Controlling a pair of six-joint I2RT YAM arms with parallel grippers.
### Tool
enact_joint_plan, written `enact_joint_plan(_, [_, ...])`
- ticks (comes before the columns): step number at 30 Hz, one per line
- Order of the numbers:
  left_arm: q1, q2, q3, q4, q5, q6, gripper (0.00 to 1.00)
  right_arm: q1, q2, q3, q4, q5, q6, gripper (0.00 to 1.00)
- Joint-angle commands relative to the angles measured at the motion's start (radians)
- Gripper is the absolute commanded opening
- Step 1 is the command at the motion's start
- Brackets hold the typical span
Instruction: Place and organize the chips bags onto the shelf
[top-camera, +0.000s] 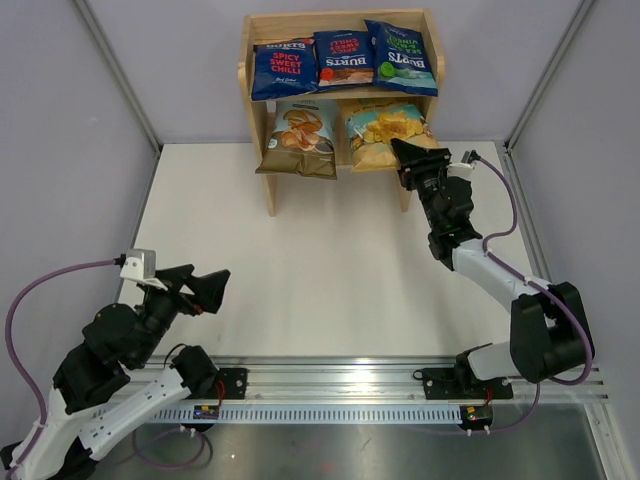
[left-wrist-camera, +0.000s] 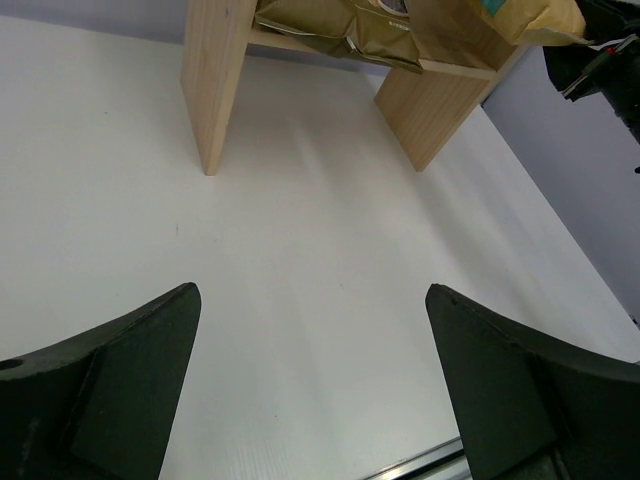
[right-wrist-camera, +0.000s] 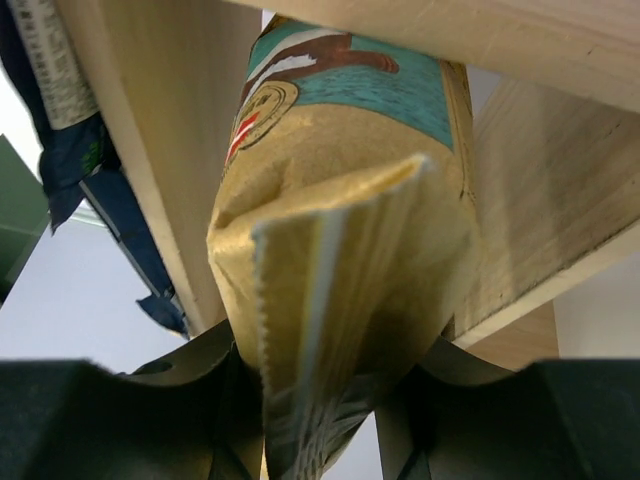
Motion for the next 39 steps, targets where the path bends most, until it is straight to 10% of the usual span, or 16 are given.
enact_joint_plan(1, [-0.001, -0.049, -0.010, 0.005, -0.040, 0.038, 0.99, -0.002, 0.024, 0.084, 0.140, 0.137, -0.007, 0.45])
enact_joint_plan(20, [-0.001, -0.093, -0.038, 0.046, -0.017, 0.075, 0.99, 0.110, 0.283, 0.192, 0.136, 0.271, -0.054, 0.47])
enact_joint_plan(39, [-0.001, -0.089, -0.033, 0.031, -0.022, 0.070, 0.99, 0.087, 0.130, 0.268, -0.404, 0.182, -0.109, 0.88])
